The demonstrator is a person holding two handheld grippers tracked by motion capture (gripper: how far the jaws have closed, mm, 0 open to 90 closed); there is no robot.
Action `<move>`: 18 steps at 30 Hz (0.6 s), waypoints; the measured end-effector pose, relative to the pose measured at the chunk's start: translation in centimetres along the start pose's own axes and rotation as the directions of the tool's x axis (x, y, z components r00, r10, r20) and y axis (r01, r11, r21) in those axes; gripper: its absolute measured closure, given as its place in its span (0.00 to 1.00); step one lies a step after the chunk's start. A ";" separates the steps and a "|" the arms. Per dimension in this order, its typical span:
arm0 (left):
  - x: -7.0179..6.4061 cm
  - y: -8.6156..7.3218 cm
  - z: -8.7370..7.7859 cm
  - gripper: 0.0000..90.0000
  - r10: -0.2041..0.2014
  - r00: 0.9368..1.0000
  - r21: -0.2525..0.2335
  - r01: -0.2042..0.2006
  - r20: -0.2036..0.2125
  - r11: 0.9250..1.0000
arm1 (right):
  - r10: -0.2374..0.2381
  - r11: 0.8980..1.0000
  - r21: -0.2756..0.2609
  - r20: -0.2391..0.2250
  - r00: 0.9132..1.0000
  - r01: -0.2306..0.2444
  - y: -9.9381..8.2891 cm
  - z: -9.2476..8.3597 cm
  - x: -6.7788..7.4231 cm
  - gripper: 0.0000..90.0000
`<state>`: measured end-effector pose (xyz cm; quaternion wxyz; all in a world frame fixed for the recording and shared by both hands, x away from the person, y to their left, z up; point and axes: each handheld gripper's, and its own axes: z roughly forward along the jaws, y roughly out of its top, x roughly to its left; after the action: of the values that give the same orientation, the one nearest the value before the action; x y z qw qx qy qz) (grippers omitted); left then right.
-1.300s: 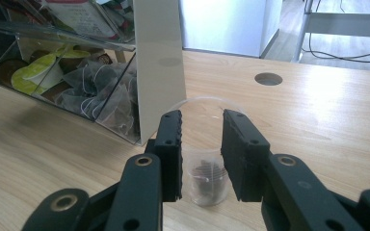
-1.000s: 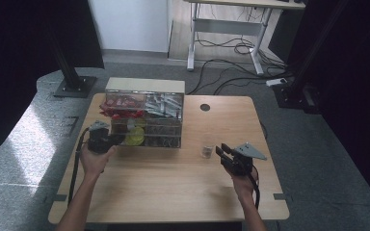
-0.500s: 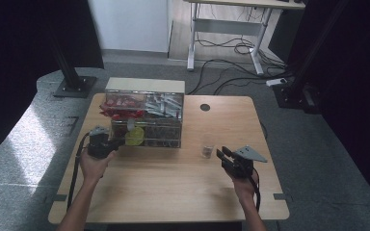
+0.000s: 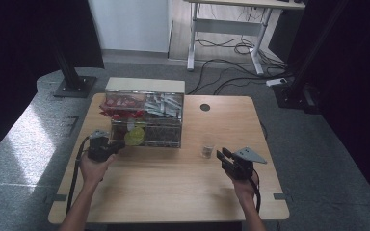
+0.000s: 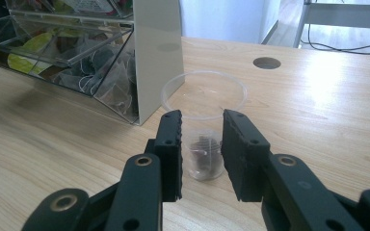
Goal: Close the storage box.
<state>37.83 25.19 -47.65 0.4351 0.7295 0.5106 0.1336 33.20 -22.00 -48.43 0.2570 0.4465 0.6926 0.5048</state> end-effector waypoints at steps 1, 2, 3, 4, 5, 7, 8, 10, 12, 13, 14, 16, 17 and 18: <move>0.1 -0.1 0.0 1.00 -0.002 1.000 0.004 0.002 0.001 1.000 | 0.000 1.000 0.001 0.000 1.000 0.000 0.0 0.0 0.0 0.75; 0.1 -0.2 0.1 1.00 -0.003 1.000 0.008 0.003 0.003 1.000 | 0.001 1.000 0.002 0.000 1.000 -0.001 0.0 0.0 0.0 0.75; 0.2 -0.2 0.1 1.00 -0.004 1.000 0.011 0.004 0.002 1.000 | 0.002 1.000 0.002 -0.001 1.000 -0.002 0.0 0.0 0.0 0.75; 0.2 -0.3 0.2 1.00 -0.005 1.000 0.013 0.005 0.001 1.000 | 0.001 1.000 0.002 0.000 1.000 -0.001 0.0 0.0 0.0 0.75; 0.3 -0.4 0.2 1.00 -0.006 1.000 0.014 0.006 0.001 1.000 | 0.000 1.000 0.002 0.000 1.000 0.000 -0.1 0.0 0.0 0.75; 0.3 -0.5 0.3 1.00 -0.007 1.000 0.016 0.007 -0.001 1.000 | 0.002 1.000 0.001 0.000 1.000 -0.002 -0.1 0.0 -0.1 0.75; 0.3 -0.5 0.3 1.00 -0.008 1.000 0.015 0.008 0.000 1.000 | 0.003 1.000 0.001 0.001 1.000 -0.003 -0.1 -0.1 -0.1 0.75; 0.3 -0.6 0.3 1.00 -0.008 1.000 0.016 0.008 0.002 1.000 | 0.004 1.000 0.002 0.002 1.000 -0.004 -0.1 -0.1 -0.1 0.75; 0.3 -0.8 0.5 1.00 -0.009 1.000 0.020 0.009 0.001 1.000 | 0.004 1.000 0.003 0.003 1.000 -0.004 -0.1 -0.1 -0.1 0.75; 0.3 -0.8 0.5 1.00 -0.009 1.000 0.023 0.009 0.001 1.000 | 0.003 1.000 0.003 0.002 1.000 -0.003 -0.2 -0.1 -0.1 0.75; 0.4 -0.9 0.5 1.00 -0.010 1.000 0.023 0.010 0.001 1.000 | 0.004 1.000 0.004 0.003 1.000 -0.004 -0.2 -0.1 -0.1 0.75; 0.4 -1.0 0.6 1.00 -0.011 1.000 0.024 0.011 0.001 1.000 | 0.004 1.000 0.004 0.003 1.000 -0.004 -0.2 -0.1 -0.1 0.75; 0.4 -1.1 0.7 1.00 -0.013 1.000 0.027 0.013 0.002 1.000 | 0.005 1.000 0.004 0.004 1.000 -0.005 -0.2 -0.1 -0.2 0.75; 0.4 -1.1 0.7 1.00 -0.013 1.000 0.027 0.013 0.002 1.000 | 0.006 1.000 0.003 0.005 1.000 -0.006 -0.2 -0.2 -0.2 0.75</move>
<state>37.75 25.33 -49.05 0.4264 0.7321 0.5168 0.1230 33.09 -22.24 -48.57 0.2564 0.4502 0.6916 0.5033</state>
